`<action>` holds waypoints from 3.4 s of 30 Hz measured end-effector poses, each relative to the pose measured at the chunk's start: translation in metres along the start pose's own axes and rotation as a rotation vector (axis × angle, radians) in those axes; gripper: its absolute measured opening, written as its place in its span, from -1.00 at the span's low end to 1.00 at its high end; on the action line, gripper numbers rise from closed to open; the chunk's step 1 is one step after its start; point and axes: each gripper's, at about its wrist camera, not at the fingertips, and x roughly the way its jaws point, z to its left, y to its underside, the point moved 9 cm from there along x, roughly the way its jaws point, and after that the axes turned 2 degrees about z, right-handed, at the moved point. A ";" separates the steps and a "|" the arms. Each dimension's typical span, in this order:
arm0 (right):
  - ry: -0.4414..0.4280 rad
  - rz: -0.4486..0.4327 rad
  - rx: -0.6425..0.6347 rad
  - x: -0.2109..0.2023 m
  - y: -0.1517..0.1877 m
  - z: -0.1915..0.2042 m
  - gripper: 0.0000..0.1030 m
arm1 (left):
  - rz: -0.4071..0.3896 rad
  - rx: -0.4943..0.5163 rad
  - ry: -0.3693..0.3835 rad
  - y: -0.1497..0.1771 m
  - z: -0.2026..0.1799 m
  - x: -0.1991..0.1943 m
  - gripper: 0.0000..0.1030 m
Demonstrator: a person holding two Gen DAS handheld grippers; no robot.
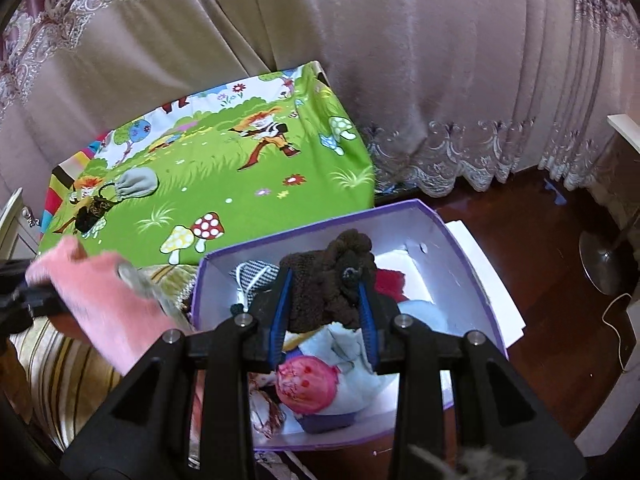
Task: Organize soft objects
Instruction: 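Carry the pink cloth and black item into the box and open both tools, then move both open tools back over the remaining soft items, then grasp the black fuzzy glove with the left tool while the right tool grasps the leopard-print pouch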
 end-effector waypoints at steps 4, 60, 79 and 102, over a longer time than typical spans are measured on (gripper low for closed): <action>0.009 0.012 0.014 -0.001 0.005 -0.006 -0.04 | 0.078 0.011 0.006 0.014 -0.006 0.020 -0.50; -0.237 0.026 -0.330 0.052 -0.053 0.241 0.27 | -0.175 -0.391 -0.465 0.047 0.300 -0.157 -0.03; -0.374 0.136 -0.428 0.126 -0.060 0.361 0.27 | -0.148 -0.624 -0.554 0.065 0.424 -0.167 -0.03; -0.509 0.231 -0.539 0.205 -0.045 0.477 0.27 | -0.082 -0.718 -0.559 0.075 0.528 -0.136 0.18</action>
